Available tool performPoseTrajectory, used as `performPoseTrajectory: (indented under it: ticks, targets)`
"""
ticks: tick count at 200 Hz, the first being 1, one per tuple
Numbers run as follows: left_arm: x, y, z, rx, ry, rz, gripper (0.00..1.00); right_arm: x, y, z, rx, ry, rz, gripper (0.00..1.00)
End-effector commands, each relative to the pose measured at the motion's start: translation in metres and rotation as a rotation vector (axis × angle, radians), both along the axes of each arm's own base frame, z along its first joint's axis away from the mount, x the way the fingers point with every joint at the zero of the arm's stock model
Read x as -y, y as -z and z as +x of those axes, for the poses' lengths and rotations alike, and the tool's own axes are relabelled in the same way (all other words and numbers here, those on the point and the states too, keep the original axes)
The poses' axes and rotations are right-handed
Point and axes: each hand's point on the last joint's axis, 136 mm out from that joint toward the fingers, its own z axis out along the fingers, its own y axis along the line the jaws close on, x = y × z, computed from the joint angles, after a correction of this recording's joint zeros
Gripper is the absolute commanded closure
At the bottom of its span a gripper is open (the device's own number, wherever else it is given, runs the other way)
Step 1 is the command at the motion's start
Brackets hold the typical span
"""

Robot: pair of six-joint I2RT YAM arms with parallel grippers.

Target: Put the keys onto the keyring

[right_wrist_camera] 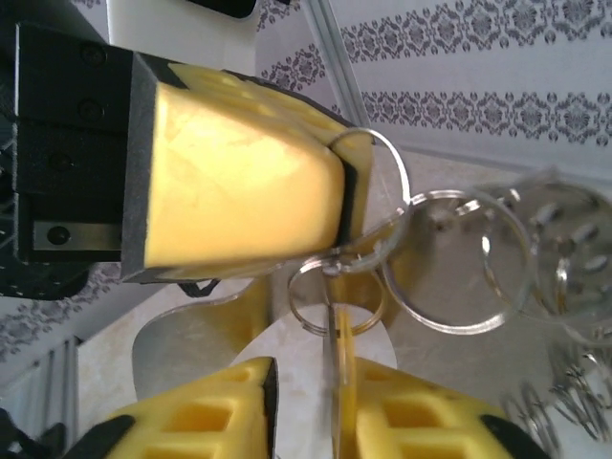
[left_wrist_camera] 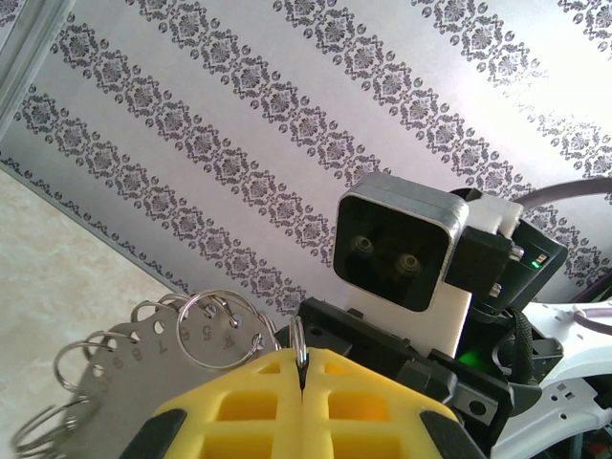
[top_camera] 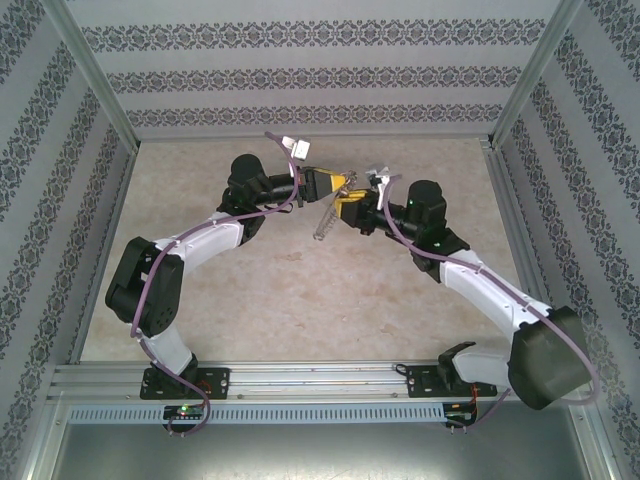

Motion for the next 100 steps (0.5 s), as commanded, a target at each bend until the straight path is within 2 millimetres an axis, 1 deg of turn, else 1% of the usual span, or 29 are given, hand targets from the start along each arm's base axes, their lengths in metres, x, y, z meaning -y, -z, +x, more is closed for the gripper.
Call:
performPoseTrajectory:
  ticks: [1,20,32,49,62,100]
  targets:
    - [-0.001,-0.029,-0.014,0.106,0.003,-0.058,1.0,0.017,-0.016,-0.005,0.013,0.041,0.047,0.64]
    - [-0.001,-0.028,-0.013,0.102,0.004,-0.058,1.0,0.035,-0.027,-0.006,0.013,0.09,0.087,0.58]
    - [0.0,-0.026,-0.014,0.101,0.009,-0.059,1.0,0.044,-0.035,-0.005,0.014,0.124,0.115,0.56]
    - [0.0,-0.026,-0.013,0.101,0.012,-0.063,1.0,0.052,-0.047,-0.003,0.009,0.151,0.158,0.55]
    - [0.0,-0.026,-0.014,0.099,0.015,-0.065,1.0,0.052,-0.057,-0.001,0.002,0.147,0.183,0.56]
    - [0.0,-0.026,-0.015,0.101,0.023,-0.066,1.0,0.044,-0.072,0.009,-0.05,0.102,0.269,0.57]
